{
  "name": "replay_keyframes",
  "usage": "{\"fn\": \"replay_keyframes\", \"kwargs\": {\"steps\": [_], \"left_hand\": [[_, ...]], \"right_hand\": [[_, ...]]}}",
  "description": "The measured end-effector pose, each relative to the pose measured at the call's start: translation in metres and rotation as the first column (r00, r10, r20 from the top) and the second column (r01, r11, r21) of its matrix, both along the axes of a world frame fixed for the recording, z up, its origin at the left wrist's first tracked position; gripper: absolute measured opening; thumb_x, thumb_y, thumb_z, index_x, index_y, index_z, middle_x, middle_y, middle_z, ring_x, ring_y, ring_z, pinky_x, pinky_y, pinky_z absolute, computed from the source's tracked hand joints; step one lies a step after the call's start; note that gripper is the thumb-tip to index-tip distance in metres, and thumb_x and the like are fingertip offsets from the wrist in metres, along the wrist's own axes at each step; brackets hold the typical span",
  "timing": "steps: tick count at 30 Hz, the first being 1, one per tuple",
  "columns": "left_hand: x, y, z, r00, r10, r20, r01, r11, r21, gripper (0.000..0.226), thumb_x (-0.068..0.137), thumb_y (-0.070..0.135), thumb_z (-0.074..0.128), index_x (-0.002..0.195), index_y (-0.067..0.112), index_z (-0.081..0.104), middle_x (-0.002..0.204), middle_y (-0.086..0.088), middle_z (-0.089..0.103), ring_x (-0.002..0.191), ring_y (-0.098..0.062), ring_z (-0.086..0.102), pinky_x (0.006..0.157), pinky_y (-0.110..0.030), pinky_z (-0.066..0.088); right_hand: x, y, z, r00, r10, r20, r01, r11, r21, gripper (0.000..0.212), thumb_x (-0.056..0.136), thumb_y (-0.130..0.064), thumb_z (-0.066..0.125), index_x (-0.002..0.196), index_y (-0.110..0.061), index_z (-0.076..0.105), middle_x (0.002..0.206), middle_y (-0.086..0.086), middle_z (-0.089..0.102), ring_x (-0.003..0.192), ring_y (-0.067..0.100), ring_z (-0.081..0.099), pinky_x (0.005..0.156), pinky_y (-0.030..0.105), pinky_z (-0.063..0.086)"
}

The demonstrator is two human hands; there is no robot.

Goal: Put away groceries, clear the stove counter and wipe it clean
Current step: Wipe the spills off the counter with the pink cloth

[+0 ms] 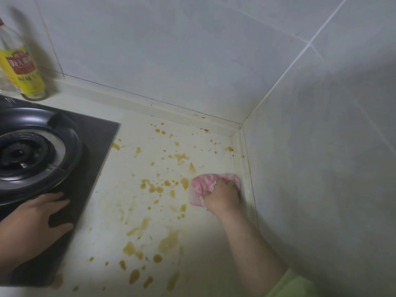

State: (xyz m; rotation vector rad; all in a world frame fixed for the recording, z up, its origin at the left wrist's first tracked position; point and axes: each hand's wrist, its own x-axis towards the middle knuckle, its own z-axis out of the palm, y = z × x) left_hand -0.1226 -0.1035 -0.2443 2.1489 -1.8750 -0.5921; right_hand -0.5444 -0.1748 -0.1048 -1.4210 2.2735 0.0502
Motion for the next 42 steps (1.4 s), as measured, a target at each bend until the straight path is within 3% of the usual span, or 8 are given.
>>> {"fn": "replay_keyframes", "kwargs": {"steps": [4,8,12,19,26,31,36,42], "left_hand": [[0.006,-0.001,-0.012,0.999,0.053,-0.011,-0.053,0.999,-0.004,0.072,0.044,0.012,0.095,0.110,0.002,0.067,0.128,-0.017,0.056,0.117,-0.034,0.050,0.106,-0.042,0.035],[-0.001,0.001,-0.001,0.998,0.057,-0.018,-0.057,0.998,-0.019,0.072,0.043,0.009,0.095,0.109,0.002,0.068,0.125,-0.018,0.058,0.114,-0.037,0.051,0.107,-0.042,0.032],[0.012,0.003,-0.004,0.999,0.050,-0.020,-0.050,0.999,-0.017,0.079,0.037,0.017,0.097,0.110,0.006,0.068,0.130,-0.012,0.057,0.116,-0.028,0.054,0.109,-0.031,0.034],[-0.036,-0.025,0.095,0.975,-0.220,0.013,0.217,0.947,-0.236,0.062,0.060,0.022,0.087,0.118,0.013,0.066,0.123,0.010,0.058,0.110,-0.018,0.061,0.092,-0.037,0.048],[-0.057,-0.100,0.152,0.982,-0.151,0.117,0.184,0.916,-0.356,0.035,0.074,0.016,0.076,0.108,0.008,0.071,0.113,-0.008,0.069,0.097,-0.028,0.068,0.080,-0.041,0.053],[-0.068,-0.165,0.131,0.986,-0.165,0.025,0.167,0.980,-0.106,0.047,0.089,0.024,0.058,0.131,0.003,0.053,0.143,-0.012,0.045,0.132,-0.027,0.042,0.110,-0.036,0.032],[-0.064,-0.229,0.132,0.988,-0.067,0.139,0.066,0.998,0.016,0.030,0.087,0.026,0.057,0.106,0.003,0.054,0.100,-0.007,0.048,0.091,-0.026,0.050,0.080,-0.037,0.044],[-0.047,-0.254,0.115,0.944,-0.155,0.290,0.123,0.985,0.124,0.032,0.072,0.042,0.075,0.089,0.016,0.065,0.081,0.001,0.056,0.077,-0.019,0.052,0.066,-0.029,0.039]], "right_hand": [[0.006,0.029,0.009,0.999,0.014,-0.032,-0.017,0.995,-0.095,0.084,0.089,-0.049,0.056,0.151,-0.006,0.018,0.155,0.019,0.022,0.143,0.033,0.024,0.113,0.040,0.030],[0.004,0.029,-0.002,0.999,0.052,0.012,-0.050,0.992,-0.112,0.095,0.088,-0.057,0.055,0.153,-0.005,0.010,0.159,0.017,0.012,0.146,0.032,0.016,0.115,0.039,0.024],[-0.002,0.013,-0.006,0.997,0.071,0.000,-0.070,0.988,-0.136,0.093,0.084,-0.061,0.057,0.151,-0.006,0.022,0.156,0.017,0.024,0.143,0.032,0.025,0.115,0.041,0.029],[-0.005,-0.027,-0.011,0.998,0.059,-0.034,-0.063,0.986,-0.154,0.085,0.080,-0.060,0.060,0.141,-0.004,0.040,0.144,0.019,0.041,0.131,0.036,0.042,0.104,0.040,0.040],[-0.010,-0.045,-0.022,0.990,0.088,-0.109,-0.107,0.978,-0.179,0.083,0.070,-0.073,0.048,0.126,-0.011,0.058,0.125,0.015,0.058,0.115,0.032,0.055,0.096,0.035,0.048],[-0.010,-0.046,-0.019,0.988,0.100,-0.117,-0.120,0.976,-0.181,0.076,0.076,-0.064,0.057,0.128,-0.009,0.055,0.127,0.015,0.056,0.117,0.032,0.053,0.097,0.035,0.047],[-0.020,-0.059,-0.030,0.987,0.090,-0.135,-0.118,0.970,-0.211,0.074,0.074,-0.063,0.054,0.125,-0.010,0.056,0.124,0.015,0.058,0.114,0.032,0.054,0.096,0.036,0.047],[-0.025,-0.080,-0.038,0.982,0.057,-0.178,-0.099,0.966,-0.238,0.070,0.078,-0.061,0.057,0.125,-0.010,0.057,0.123,0.014,0.059,0.114,0.032,0.055,0.097,0.035,0.046]]}}
